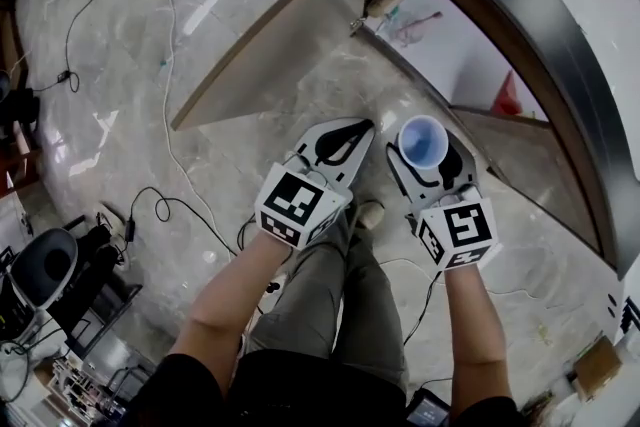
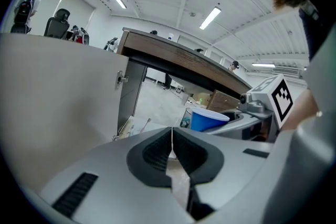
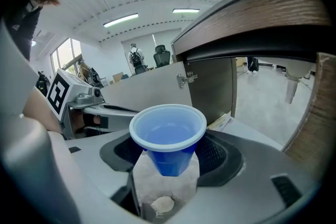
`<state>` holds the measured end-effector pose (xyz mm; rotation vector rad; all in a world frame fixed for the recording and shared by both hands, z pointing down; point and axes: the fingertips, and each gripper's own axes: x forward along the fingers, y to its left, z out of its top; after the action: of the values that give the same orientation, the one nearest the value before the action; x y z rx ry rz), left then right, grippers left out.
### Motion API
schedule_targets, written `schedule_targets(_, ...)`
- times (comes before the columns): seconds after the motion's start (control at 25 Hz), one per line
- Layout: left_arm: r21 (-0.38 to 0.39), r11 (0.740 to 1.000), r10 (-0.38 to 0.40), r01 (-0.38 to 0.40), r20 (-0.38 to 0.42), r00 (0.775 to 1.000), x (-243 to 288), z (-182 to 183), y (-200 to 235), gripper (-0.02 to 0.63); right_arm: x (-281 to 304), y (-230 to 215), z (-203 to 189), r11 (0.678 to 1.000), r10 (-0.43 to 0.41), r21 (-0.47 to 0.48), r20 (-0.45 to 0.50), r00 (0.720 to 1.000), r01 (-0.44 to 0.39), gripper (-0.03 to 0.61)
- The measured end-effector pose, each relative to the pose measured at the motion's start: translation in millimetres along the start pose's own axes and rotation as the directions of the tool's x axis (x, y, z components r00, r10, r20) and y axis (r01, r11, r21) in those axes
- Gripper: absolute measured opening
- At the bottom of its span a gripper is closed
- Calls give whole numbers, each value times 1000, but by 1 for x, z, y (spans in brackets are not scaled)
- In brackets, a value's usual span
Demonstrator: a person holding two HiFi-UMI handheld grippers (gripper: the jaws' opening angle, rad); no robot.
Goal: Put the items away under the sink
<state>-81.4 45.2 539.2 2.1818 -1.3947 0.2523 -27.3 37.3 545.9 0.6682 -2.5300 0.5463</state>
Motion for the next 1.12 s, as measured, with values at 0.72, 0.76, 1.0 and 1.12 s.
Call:
schedule_targets(0.72,-36,999,27,-27,2,1000,38,-71,45,12,68,-26,-73,1000,-27,-6,-35,999,27,319)
schedule_targets(0.76,-40,999,31,-31,3,1000,41,-74,49,12,72,-29,-77,1000,-30,-5,-36,999,30,319)
schedule_targets(1.0,-61,997,54,-54,-3,999,54,-102,70,12,97,-40,-101,999,-41,2,-43,998,41,319)
schedule_targets(1.12,-63,996,59,-60,-8,998,61,-115,78,12,108,-44,-111,999,-38,-10,-44,998,38,319)
